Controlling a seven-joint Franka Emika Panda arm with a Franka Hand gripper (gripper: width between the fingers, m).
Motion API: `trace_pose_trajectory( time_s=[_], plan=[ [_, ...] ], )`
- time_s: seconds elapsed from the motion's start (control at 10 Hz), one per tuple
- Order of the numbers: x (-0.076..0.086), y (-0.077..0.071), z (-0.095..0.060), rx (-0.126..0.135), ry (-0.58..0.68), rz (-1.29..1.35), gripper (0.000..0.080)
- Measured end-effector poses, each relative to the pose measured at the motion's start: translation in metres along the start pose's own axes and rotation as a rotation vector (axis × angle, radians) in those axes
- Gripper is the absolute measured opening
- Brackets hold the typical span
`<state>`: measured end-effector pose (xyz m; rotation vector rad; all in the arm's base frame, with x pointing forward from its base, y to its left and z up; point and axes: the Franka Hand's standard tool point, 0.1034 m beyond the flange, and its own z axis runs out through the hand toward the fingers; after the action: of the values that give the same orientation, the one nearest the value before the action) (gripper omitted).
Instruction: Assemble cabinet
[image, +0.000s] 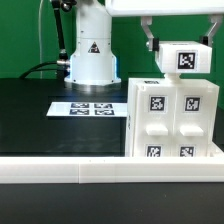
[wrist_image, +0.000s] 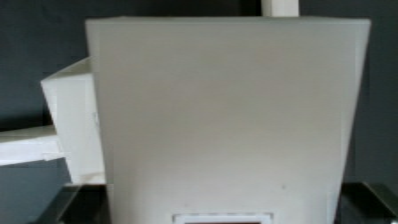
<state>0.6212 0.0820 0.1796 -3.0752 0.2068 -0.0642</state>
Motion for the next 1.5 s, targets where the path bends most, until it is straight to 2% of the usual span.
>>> trace_pose_trajectory(
  time_s=[0.2,0.5,0.9,1.5],
  plan=[
    [-0.003,0.007,0.000,0.002,0.025,-0.001,0.0560],
    [-0.002,0.006,0.000,0.003,0.027,-0.001,0.0560],
    [-0.011,-0.001,0.000,0.011,0.048,0.027,0.0560],
    [-0.007,0.007,-0.001,0.016,0.105,0.035,0.0560]
  ],
)
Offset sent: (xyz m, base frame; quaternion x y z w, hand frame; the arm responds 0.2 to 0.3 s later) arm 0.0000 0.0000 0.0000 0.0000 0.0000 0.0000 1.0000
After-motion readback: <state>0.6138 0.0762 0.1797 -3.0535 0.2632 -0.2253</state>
